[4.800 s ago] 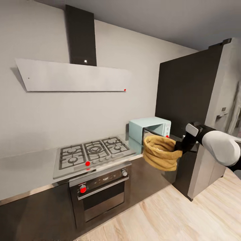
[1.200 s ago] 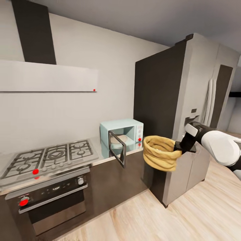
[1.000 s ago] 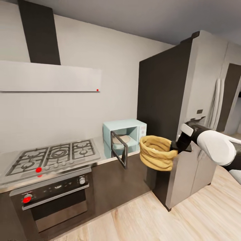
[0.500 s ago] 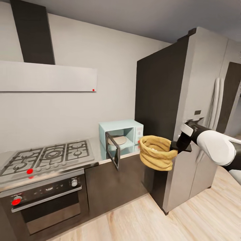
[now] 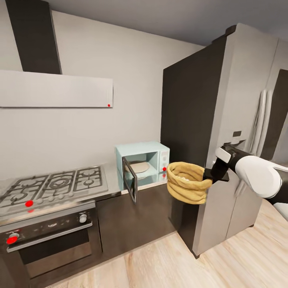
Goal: In the kitchen, take the popcorn bag from the countertop, put it into the microwave, and heat it until the popcorn is cooked so the cooked popcorn ends up inside the bag.
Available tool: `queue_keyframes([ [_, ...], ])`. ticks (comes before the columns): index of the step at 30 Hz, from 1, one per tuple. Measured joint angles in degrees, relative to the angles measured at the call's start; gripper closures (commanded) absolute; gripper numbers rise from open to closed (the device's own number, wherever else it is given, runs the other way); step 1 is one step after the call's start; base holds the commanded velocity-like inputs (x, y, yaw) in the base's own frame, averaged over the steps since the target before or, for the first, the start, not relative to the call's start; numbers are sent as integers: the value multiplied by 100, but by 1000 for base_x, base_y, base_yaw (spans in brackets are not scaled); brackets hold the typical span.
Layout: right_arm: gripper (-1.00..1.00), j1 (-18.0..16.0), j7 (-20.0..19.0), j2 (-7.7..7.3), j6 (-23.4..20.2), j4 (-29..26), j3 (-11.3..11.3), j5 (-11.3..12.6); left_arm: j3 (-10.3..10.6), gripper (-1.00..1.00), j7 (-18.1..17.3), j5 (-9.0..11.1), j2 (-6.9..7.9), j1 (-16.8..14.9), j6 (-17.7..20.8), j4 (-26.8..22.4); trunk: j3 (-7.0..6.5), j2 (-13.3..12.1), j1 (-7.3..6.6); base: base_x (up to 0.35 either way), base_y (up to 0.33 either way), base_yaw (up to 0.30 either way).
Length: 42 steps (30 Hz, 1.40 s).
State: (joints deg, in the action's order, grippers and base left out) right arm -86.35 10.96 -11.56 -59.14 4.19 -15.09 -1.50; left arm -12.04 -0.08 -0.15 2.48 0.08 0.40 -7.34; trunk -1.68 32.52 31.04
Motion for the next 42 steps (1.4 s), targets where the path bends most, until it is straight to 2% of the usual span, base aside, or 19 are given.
queue_keyframes([
  [16, 100, 0, -3, 26, 0, 0, -3, 4, -4, -100, 0, -1, -2, 0, 0, 0, 94, 0, -1, 18, -12, 228],
  [27, 100, 0, -2, 25, 7, 1, 1, 1, 3, -100, 0, -1, -9, 0, 0, 0, 123, 0, -2, 218, -181, 37],
  [36, 100, 1, -1, 25, 8, 0, -2, 2, -1, -100, 0, 0, -7, 0, 0, 0, 186, -2, 0, 29, -25, 96],
  [42, 100, 2, -1, 26, 8, 1, -2, 3, 3, -100, 0, -1, -9, 0, 0, 5, 229, -4, -2, 140, -197, 114],
])
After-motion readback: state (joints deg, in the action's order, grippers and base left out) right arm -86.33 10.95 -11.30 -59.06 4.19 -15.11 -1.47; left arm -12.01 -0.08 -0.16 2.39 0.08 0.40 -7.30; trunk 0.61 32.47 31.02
